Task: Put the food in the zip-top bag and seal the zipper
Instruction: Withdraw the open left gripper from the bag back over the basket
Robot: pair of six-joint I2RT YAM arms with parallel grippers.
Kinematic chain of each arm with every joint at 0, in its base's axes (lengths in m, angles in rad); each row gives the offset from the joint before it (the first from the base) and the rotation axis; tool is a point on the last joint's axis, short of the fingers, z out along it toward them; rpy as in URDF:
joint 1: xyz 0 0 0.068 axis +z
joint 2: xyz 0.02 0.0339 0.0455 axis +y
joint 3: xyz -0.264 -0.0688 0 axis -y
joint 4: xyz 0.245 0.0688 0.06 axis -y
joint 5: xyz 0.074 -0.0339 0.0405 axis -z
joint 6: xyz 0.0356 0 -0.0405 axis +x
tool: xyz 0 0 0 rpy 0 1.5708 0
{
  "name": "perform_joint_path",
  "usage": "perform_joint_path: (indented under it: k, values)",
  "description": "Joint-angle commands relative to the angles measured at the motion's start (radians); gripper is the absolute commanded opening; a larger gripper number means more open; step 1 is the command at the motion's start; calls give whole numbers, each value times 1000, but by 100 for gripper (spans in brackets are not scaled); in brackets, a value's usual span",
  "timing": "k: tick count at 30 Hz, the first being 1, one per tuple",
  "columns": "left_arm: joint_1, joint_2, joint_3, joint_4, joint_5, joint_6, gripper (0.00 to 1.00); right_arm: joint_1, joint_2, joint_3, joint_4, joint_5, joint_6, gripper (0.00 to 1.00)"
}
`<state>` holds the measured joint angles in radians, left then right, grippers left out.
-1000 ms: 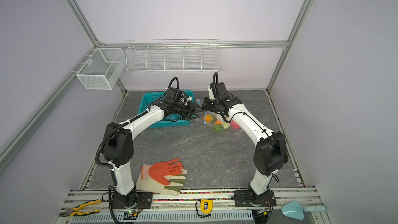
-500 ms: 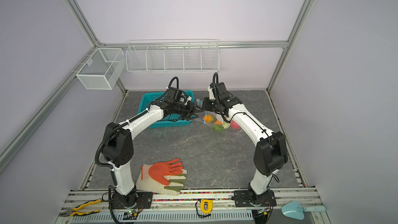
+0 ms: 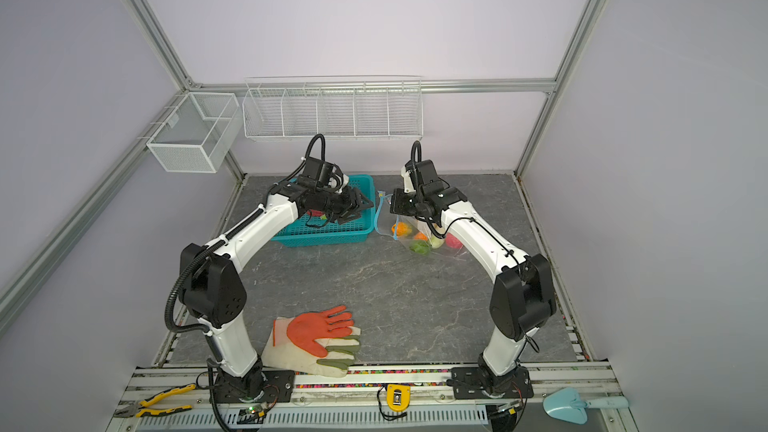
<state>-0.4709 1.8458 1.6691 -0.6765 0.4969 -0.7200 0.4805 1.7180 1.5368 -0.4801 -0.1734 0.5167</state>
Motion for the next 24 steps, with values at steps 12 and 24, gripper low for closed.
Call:
perform_joint_path:
  k: [12, 24]
  values:
    - [94, 182, 200, -218, -502, 450, 50, 5, -40, -36, 44, -17, 9, 7]
    - [115, 329, 318, -218, -546, 628, 48, 3, -41, -66, 67, -26, 13, 7]
